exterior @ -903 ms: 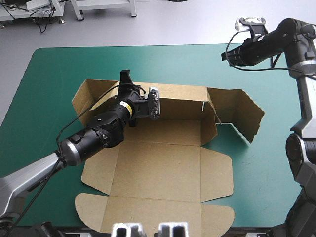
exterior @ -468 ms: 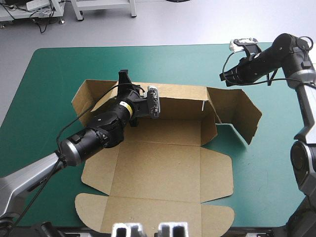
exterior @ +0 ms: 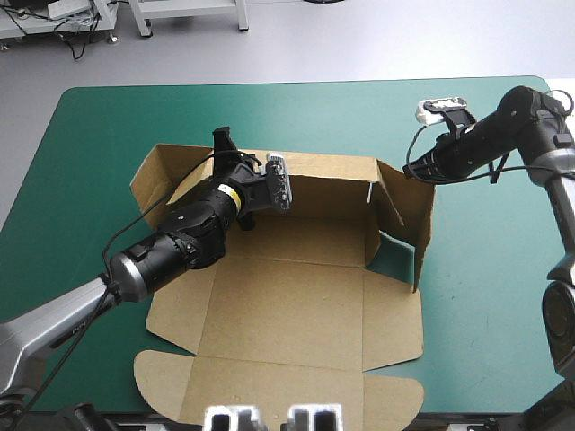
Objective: Fold the box
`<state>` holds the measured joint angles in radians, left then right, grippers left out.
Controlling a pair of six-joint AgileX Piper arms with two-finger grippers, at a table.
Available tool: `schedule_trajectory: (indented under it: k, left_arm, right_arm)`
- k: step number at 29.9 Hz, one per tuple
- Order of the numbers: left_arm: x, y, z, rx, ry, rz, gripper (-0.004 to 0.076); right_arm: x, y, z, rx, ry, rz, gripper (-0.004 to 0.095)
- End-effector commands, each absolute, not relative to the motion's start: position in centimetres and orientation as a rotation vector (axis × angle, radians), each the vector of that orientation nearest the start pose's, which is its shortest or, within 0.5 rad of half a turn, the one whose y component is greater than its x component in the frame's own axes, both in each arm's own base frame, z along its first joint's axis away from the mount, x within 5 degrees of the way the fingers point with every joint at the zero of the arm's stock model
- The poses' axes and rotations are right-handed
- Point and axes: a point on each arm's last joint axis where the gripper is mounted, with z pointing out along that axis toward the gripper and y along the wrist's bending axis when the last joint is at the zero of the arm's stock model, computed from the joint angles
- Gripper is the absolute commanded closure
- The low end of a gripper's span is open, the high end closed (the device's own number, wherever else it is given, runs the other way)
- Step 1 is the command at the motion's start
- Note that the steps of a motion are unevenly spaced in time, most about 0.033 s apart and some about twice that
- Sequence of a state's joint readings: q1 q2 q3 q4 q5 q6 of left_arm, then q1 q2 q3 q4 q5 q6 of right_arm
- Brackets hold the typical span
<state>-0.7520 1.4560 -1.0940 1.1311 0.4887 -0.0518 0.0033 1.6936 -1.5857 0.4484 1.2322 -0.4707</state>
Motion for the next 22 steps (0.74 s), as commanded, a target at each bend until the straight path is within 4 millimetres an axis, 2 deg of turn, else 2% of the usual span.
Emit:
schedule_trajectory:
  k: [1,6,11,14,17,22]
  left_arm:
    - [25.9,-19.3,34.3,1.322,1.496,0.557,0.0734]
    - [25.9,-19.3,34.3,1.295,1.509,0.526,0.0734]
    - [25.8,-19.5,34.3,1.288,1.5,0.499,0.0734]
    - [25.8,-19.6,34.4,1.29,1.497,0.498,0.0734]
    - [25.8,-19.6,34.4,1.303,1.484,0.51,0.0734]
    - [25.8,-19.6,34.4,1.425,1.387,0.612,0.0734]
  right_arm:
    - [33.2,4.0,36.1,-0.565,2.577,0.502,0.0918]
    - [32.1,4.2,36.4,-0.591,2.556,0.521,0.0918]
    - [31.0,4.6,35.7,-0.599,2.491,0.568,0.0918]
    - [30.4,4.7,34.4,-0.534,2.407,0.571,0.0918]
    - [29.4,4.8,32.3,-0.511,2.351,0.573,0.0918]
    - [28.5,4.9,29.7,-0.504,2.261,0.563,0.0918]
